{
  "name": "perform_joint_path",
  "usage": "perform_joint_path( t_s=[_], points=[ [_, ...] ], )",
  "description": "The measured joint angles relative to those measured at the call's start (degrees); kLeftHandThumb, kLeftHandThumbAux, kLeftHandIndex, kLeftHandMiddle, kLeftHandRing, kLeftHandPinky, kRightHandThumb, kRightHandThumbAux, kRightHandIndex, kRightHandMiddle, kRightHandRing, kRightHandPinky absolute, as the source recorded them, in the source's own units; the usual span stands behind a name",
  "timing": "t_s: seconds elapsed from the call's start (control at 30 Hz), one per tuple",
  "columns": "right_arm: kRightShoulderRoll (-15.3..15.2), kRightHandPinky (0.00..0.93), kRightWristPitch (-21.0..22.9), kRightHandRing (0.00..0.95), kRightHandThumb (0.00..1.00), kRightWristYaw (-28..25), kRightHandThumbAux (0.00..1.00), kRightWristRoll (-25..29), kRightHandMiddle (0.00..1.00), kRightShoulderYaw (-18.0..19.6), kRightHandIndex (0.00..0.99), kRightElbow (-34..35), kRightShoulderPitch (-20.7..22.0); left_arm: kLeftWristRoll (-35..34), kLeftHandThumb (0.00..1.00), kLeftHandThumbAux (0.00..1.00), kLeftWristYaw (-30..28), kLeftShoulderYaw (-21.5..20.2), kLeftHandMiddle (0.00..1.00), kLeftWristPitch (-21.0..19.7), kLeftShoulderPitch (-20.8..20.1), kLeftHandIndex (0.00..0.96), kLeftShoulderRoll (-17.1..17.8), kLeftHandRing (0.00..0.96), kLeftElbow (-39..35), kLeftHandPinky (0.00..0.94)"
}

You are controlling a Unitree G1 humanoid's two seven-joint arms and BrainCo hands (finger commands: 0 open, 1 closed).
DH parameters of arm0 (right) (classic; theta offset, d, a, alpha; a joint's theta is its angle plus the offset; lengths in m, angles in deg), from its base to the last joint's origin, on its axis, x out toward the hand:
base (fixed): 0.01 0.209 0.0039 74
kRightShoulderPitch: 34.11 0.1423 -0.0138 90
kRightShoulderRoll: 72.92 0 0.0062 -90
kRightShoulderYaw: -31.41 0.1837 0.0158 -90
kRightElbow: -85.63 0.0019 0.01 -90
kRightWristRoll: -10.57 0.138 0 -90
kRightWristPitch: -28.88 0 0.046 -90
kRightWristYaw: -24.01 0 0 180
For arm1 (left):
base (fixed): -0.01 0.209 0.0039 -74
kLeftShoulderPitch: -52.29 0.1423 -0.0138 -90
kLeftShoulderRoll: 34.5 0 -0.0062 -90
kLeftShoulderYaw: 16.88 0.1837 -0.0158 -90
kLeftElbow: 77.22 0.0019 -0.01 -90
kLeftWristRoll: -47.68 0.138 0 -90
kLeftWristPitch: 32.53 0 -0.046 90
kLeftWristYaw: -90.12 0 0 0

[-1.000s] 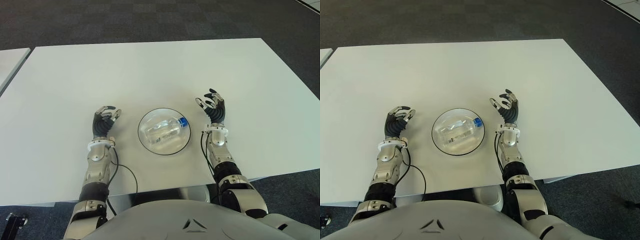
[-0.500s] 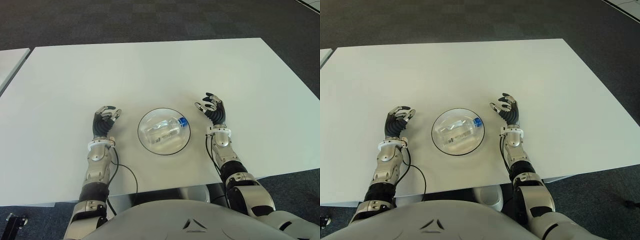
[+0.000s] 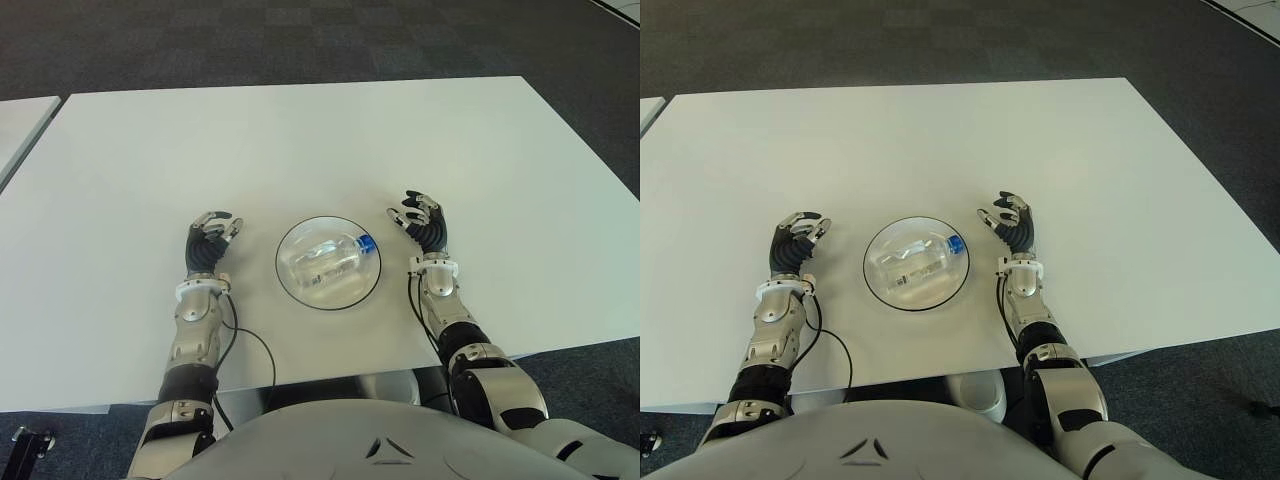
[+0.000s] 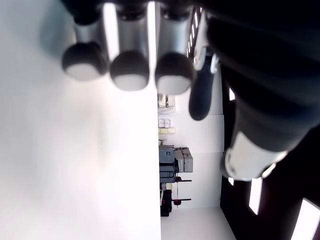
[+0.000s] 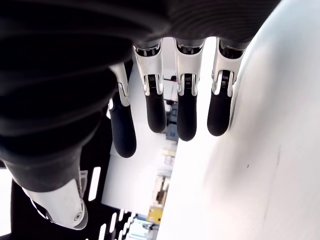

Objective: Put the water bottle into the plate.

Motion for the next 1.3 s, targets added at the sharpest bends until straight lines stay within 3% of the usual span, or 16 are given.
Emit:
perform_joint_path(
  t_s=[0.5, 1.3],
  points=[
    [1.2, 0.643, -3.4, 0.652, 0.707, 0.5, 0.728, 0.0, 0.634, -0.2, 0.433, -2.6, 0.9, -1.5, 0.701, 0.723, -2.3, -0.1, 0.902, 0.8, -0.2, 0.438, 0.4, 0.891, 1.1, 0.869],
    [3.9, 0.672, -7.4, 0.672, 0.706, 6.3, 0.727, 0.2, 0.667, 0.9, 0.435, -4.8, 1.4, -0.9, 0.701, 0.723, -2.8, 0.0, 0.895, 1.7, -0.5, 0.438, 0.9, 0.884, 2.2, 0.868]
  ],
)
